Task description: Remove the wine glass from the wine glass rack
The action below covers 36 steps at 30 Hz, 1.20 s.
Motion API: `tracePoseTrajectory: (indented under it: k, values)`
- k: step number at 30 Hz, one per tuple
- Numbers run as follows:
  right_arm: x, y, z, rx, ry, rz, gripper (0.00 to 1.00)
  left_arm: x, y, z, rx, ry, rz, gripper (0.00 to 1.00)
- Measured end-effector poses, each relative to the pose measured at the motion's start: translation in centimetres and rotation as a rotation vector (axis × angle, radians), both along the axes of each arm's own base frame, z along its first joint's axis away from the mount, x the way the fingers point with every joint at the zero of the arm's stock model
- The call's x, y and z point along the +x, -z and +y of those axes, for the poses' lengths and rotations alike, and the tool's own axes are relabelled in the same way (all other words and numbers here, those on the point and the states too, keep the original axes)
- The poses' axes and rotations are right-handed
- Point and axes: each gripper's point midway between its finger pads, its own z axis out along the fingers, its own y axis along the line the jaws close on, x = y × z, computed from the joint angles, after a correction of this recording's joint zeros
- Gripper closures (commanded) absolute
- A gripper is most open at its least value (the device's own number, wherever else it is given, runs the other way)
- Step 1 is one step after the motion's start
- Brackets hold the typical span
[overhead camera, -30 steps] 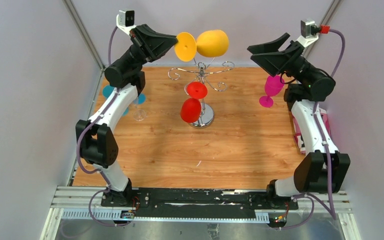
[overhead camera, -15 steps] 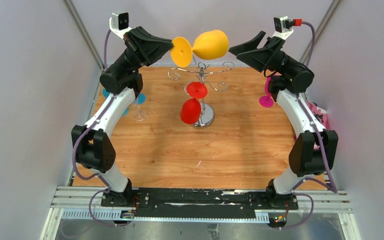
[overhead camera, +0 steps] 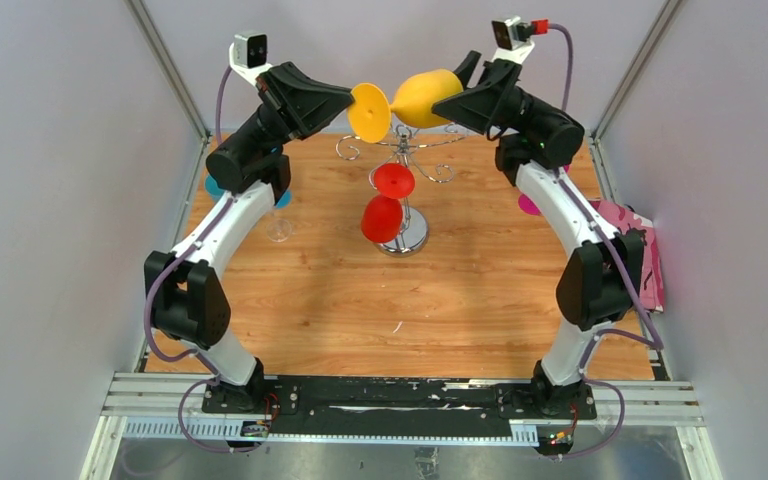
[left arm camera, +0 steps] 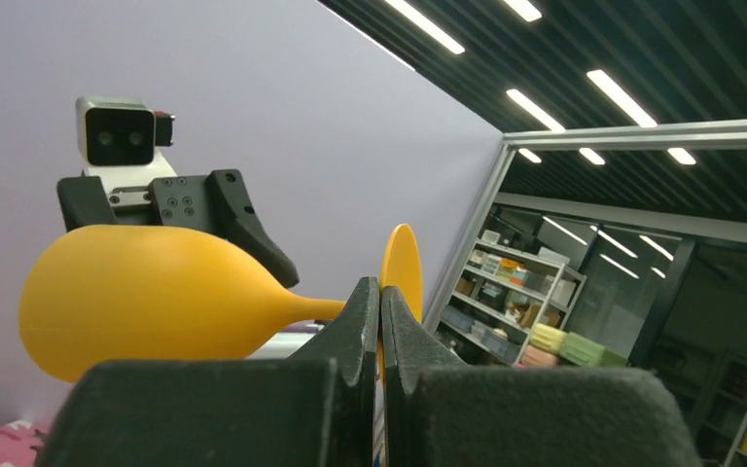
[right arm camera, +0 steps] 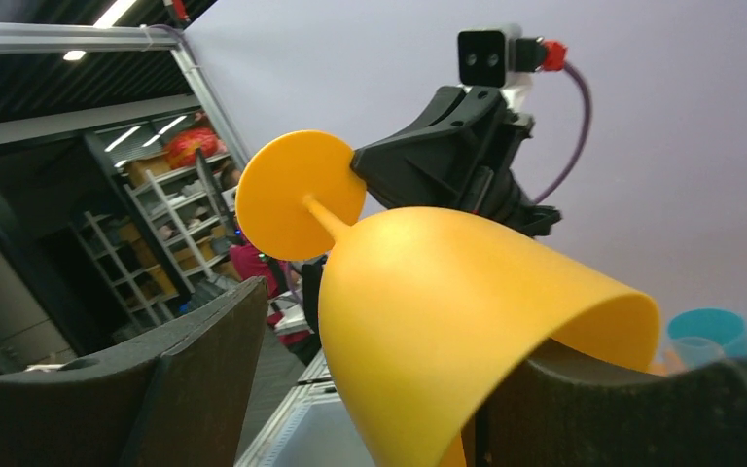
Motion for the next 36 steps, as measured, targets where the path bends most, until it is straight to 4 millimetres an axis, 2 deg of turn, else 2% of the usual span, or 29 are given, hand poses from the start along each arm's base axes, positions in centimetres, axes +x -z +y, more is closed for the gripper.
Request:
tracePoseTrajectory:
  k: [4,7,9,11,13,16,18,20,21,23,24,25,28,30,32,33,34,36]
  values:
    - [-1.0,0.4,1.6,-0.009,-0.055,0.012,0.61,0.0,-0.7,0.1,-0.015,0.001,-0.014,1.0]
    - [-1.5,0.6,1.5,-0.002,-0.058,0.015,0.81,0.2,-0.8,0.1,-0.016,-0.001,-0.019,1.0]
    - [-2.6,0.1,1.0,0.014,-0.057,-0.008,0.98,1.0,-0.6,0.4,-0.022,-0.015,-0.002,1.0]
    - [-4.1,-0.8,0.5,0.03,-0.055,-0.048,1.0,1.9,-0.3,0.5,-0.026,-0.023,0.019,0.9]
    - [-4.9,-1.3,0.3,0.034,-0.05,-0.065,1.0,1.9,-0.2,0.3,-0.027,-0.01,0.024,0.77]
    - [-5.0,-1.1,0.2,0.033,-0.046,-0.057,1.0,1.6,-0.1,0.1,-0.016,-0.007,0.013,0.59]
    - [-4.7,-0.6,0.1,0.026,-0.035,-0.037,1.0,1.7,0.1,0.3,-0.006,-0.013,0.012,0.55]
    - [-4.7,-0.2,-0.4,0.02,-0.014,-0.019,1.0,1.9,0.2,0.5,0.004,-0.022,0.009,0.56]
    - [-4.9,-0.2,-0.8,0.016,0.001,-0.016,1.0,2.1,0.3,0.7,0.007,-0.029,0.01,0.6]
    - [-5.8,-0.6,-2.0,0.008,0.046,-0.032,1.0,2.9,0.3,1.5,0.008,-0.054,0.012,0.78]
    - [-6.4,-0.9,-2.5,0.004,0.069,-0.05,1.0,3.3,0.2,1.9,0.007,-0.064,0.014,0.93]
    - [-7.3,-1.4,-3.2,-0.004,0.108,-0.077,1.0,3.7,0.1,2.3,0.007,-0.077,0.013,1.0]
    - [-10.2,-3.6,-5.0,-0.039,0.278,-0.19,1.0,5.6,0.4,2.6,0.042,-0.143,0.032,1.0]
    - [-11.0,-5.7,-5.8,-0.07,0.436,-0.221,1.0,8.1,1.0,2.0,0.107,-0.241,0.104,1.0]
    - [-11.1,-8.3,-7.4,-0.101,0.658,-0.246,1.0,11.3,2.0,1.1,0.203,-0.407,0.214,1.0]
    - [-11.0,-8.9,-8.2,-0.118,0.741,-0.257,1.0,12.8,2.1,0.6,0.255,-0.511,0.265,1.0]
    - [-11.1,-9.9,-9.7,-0.155,0.88,-0.278,1.0,14.1,2.0,0.2,0.315,-0.631,0.302,1.0]
    - [-10.6,-9.9,-10.9,-0.205,0.986,-0.274,1.0,14.6,1.6,-0.5,0.434,-0.843,0.331,1.0]
